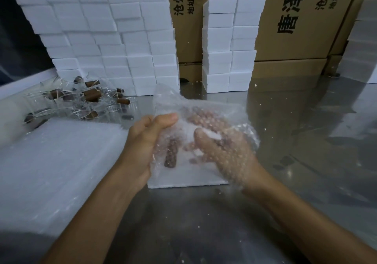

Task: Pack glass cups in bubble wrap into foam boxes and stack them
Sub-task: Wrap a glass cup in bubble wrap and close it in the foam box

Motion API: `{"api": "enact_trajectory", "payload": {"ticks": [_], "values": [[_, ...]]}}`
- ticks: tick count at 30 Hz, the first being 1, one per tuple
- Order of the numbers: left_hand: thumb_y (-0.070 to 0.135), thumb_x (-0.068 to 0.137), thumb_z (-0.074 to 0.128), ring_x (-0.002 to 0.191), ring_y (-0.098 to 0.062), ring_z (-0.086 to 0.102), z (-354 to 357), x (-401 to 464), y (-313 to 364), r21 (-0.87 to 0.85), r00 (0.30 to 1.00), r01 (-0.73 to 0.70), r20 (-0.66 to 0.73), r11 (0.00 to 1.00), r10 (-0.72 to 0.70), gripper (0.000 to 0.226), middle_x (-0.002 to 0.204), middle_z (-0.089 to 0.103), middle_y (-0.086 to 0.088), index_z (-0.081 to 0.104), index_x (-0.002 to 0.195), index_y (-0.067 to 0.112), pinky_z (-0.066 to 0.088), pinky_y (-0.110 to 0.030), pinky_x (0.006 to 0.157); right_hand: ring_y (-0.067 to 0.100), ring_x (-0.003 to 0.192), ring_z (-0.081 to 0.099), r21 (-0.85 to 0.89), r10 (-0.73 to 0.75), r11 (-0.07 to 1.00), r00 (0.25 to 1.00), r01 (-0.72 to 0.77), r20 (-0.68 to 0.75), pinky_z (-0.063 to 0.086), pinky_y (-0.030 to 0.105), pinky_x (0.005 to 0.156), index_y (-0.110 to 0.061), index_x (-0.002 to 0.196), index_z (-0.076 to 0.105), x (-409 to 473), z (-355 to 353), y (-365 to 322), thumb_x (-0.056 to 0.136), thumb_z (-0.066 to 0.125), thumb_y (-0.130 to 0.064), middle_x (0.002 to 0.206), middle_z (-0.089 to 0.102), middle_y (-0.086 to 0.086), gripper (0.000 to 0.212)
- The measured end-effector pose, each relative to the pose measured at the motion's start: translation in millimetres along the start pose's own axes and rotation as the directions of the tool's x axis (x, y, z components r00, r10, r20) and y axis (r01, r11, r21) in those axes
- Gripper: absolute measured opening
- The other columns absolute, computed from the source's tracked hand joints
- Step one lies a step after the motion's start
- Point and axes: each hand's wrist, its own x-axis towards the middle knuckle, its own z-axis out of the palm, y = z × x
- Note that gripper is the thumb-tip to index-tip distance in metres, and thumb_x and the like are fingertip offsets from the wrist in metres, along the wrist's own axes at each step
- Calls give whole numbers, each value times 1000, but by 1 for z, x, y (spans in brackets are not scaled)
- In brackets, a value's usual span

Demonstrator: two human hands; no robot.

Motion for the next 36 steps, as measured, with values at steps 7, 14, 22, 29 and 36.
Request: {"api": "enact_trajectory", "payload": {"ticks": [7, 14, 22, 29, 36], "values": [[31, 64, 78, 92, -27, 66, -14, 6, 5, -218, 996, 42, -64, 975, -57, 62, 104, 69, -11, 65, 121, 9, 47, -50, 100, 21, 100, 72, 323, 152, 945, 937, -45, -315, 60, 33, 75, -26, 124, 64, 12, -32, -7, 77, 52, -63, 128, 64, -9, 61], [19, 77, 64, 103, -26, 59, -10, 9, 5, -481, 998, -21, -59, 876, -8, 53, 113, 63, -11, 59, 129, 8, 45, -43, 105, 15, 105, 68, 446, 337, 883, 861, -147, -382, 56, 27, 76, -26, 115, 60, 17, -32, 4, 85, 60, -57, 123, 64, 0, 43], [14, 82, 66, 119, -35, 57, 17, 1, -5, -453, 996, -73, 19, 889, 92, 58, 130, 60, -18, 53, 136, 2, 40, -49, 110, 23, 94, 69, 538, 313, 801, 950, -263, -2, 56, 28, 78, -22, 105, 72, 9, -4, 10, 71, 86, -36, 111, 74, 6, 39], [16, 66, 84, 100, -25, 71, 20, -1, -18, -284, 993, -64, 75, 957, 89, 34, 104, 75, -9, 77, 100, 17, 58, -34, 76, 17, 74, 68, 483, 305, 859, 928, -170, -216, 54, 34, 70, -8, 90, 75, 8, -11, 3, 87, 72, -13, 87, 76, 10, 7], [20, 61, 87, 102, -29, 71, 9, 3, -13, -227, 988, 1, 152, 974, 34, 54, 108, 74, -7, 67, 111, 16, 60, -41, 75, 41, 84, 71, 319, 199, 944, 910, -79, -365, 57, 56, 85, 6, 92, 72, 12, -21, 1, 87, 73, -10, 89, 74, 23, 17]]}}
